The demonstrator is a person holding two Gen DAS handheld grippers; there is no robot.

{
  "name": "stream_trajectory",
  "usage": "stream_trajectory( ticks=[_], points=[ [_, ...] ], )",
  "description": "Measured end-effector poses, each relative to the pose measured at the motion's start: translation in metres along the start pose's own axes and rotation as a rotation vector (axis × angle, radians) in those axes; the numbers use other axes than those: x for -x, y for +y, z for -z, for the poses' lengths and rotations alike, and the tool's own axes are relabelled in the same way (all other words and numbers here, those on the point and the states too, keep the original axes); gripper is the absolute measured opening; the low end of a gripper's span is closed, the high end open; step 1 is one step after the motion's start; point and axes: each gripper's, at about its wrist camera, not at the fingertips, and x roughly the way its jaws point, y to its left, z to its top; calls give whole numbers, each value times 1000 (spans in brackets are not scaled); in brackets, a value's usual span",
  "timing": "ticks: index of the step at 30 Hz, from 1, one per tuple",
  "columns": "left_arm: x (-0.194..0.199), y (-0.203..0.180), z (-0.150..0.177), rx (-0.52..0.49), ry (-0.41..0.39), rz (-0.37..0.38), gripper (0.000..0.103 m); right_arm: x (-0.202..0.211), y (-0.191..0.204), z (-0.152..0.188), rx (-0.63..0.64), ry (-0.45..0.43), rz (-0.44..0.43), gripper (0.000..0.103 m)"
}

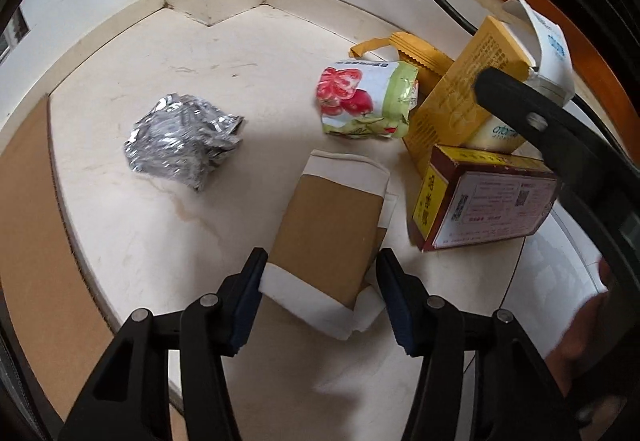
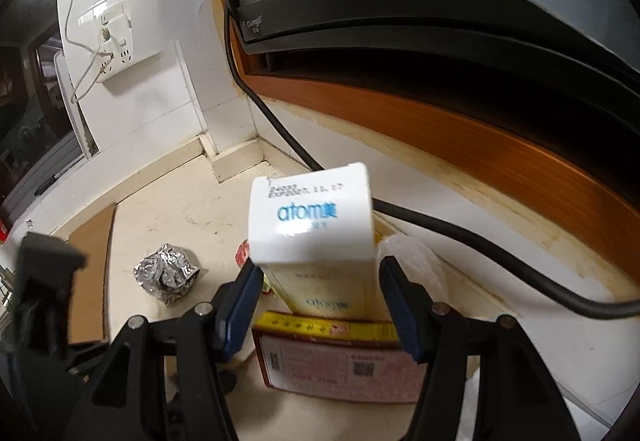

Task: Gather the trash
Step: 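Grasp the brown paper sleeve with the left tool while the right tool grasps the white atom carton, then lift and carry the paper sleeve and atom carton down over the bin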

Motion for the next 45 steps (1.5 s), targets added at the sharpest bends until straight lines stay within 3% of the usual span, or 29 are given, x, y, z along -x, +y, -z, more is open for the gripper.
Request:
stream_trajectory(
  ticks=[7, 14, 29, 38, 45],
  points=[
    [30, 12, 20, 70, -34, 26, 54, -19, 10, 4, 24, 30, 41, 58],
    [65, 14, 43, 88, -86, 44, 54, 11, -4, 24, -53, 36, 24, 49],
    [138, 21, 111, 54, -126, 130, 54, 136, -18, 85, -187, -22, -38, 46],
    [187, 30, 169, -37, -113, 192, 54, 219, 18, 120, -231, -76, -25, 46],
    [228, 40, 222, -135, -110, 242, 54, 285, 63, 171, -248, -80, 8, 46]
  ],
)
